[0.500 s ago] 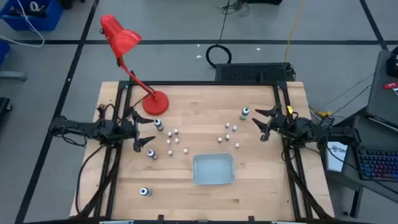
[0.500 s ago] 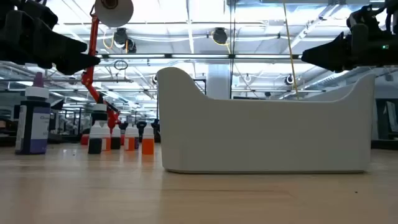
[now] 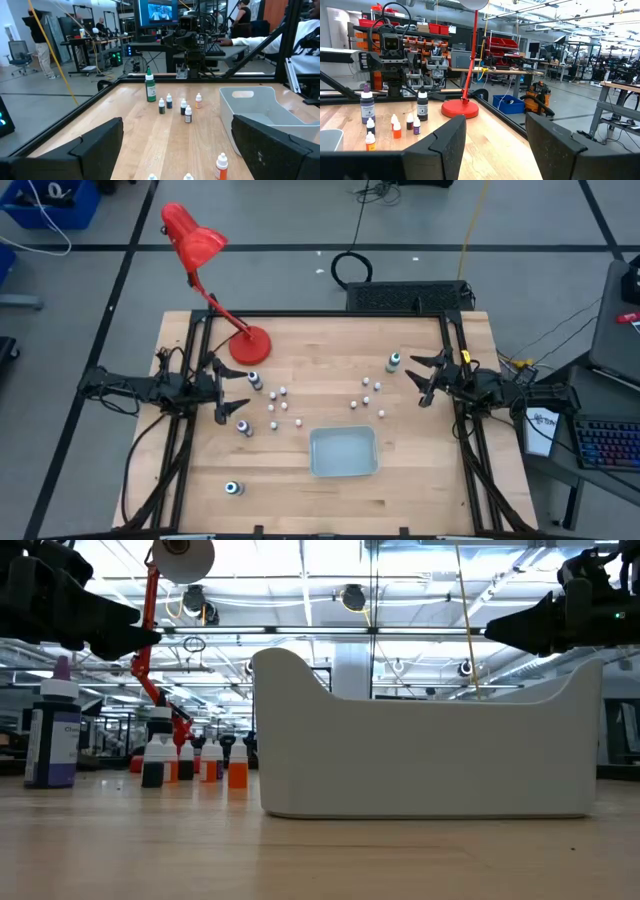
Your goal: Pick & Place food coloring
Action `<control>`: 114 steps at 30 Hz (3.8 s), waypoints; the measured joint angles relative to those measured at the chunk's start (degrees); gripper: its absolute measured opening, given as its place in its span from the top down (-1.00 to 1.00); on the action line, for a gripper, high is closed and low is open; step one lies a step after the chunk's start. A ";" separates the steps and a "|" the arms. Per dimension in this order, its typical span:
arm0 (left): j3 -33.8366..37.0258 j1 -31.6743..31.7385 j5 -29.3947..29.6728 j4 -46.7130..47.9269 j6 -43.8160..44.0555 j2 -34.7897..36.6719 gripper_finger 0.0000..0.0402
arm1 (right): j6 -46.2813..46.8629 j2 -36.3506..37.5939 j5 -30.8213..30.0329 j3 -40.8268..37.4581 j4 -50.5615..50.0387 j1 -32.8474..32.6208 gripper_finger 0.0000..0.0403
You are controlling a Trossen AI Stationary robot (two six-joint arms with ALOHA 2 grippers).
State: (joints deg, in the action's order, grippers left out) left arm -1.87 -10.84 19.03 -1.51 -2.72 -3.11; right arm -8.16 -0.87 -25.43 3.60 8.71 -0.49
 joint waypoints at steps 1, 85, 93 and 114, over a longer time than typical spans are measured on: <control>0.00 0.01 0.01 -0.01 0.00 0.00 -0.82 | 0.00 0.00 0.00 0.00 0.00 0.00 0.03; 0.00 0.00 0.00 -0.01 0.02 0.00 -0.82 | 22.27 0.00 0.09 0.00 2.52 0.00 0.03; 0.00 -0.01 0.00 -0.01 0.00 -0.01 -0.82 | 22.39 -0.06 16.56 0.00 2.69 0.02 0.03; 0.00 -0.01 0.00 -0.01 0.00 0.00 -0.82 | 29.94 -55.24 11.63 30.20 -34.79 -11.37 0.03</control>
State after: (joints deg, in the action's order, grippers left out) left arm -1.87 -10.85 19.03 -1.52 -2.72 -3.11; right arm 21.78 -56.11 -13.80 33.80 -26.08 -11.86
